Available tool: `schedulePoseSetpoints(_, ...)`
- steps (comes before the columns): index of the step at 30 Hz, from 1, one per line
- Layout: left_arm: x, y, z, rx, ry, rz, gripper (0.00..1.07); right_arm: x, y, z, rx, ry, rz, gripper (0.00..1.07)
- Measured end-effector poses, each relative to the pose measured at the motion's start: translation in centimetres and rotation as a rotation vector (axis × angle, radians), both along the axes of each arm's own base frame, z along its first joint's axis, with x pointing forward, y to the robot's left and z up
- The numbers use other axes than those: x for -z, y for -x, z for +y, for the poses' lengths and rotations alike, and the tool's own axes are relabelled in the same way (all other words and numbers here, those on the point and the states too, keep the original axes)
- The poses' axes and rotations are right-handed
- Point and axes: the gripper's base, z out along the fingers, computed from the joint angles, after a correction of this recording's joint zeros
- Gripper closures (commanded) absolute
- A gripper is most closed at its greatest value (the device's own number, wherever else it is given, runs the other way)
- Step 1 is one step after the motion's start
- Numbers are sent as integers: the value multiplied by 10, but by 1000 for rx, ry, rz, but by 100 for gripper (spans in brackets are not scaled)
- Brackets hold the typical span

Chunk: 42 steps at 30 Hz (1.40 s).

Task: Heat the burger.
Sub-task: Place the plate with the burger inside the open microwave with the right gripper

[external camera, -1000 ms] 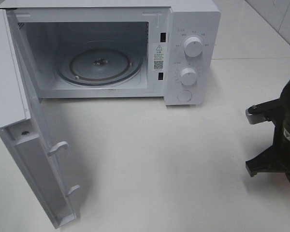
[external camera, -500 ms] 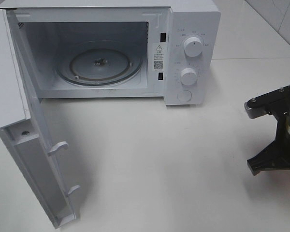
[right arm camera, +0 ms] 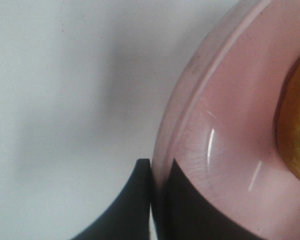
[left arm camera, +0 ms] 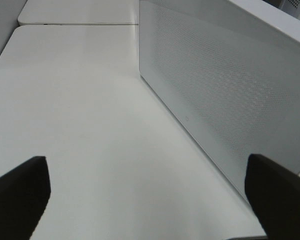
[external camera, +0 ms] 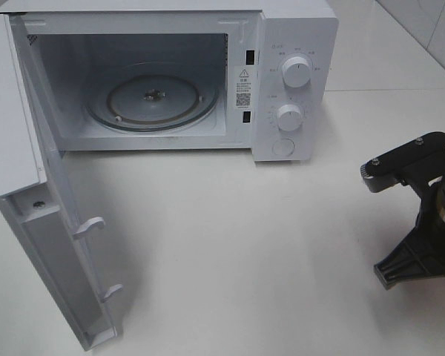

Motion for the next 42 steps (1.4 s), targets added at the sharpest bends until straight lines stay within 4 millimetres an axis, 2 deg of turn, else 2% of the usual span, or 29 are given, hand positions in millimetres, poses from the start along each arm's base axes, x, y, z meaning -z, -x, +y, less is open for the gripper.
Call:
schedulePoseSetpoints(5, 0, 0, 0, 0, 0, 0, 9, 4, 21, 1, -60, 22, 23, 107)
schedulePoseSetpoints(12, 0, 0, 0, 0, 0, -1, 9, -1, 35, 11, -140, 30, 16, 107)
schedulePoseSetpoints(42, 0, 0, 0, 0, 0, -1, 9, -12, 76, 52, -521, 119, -36, 107)
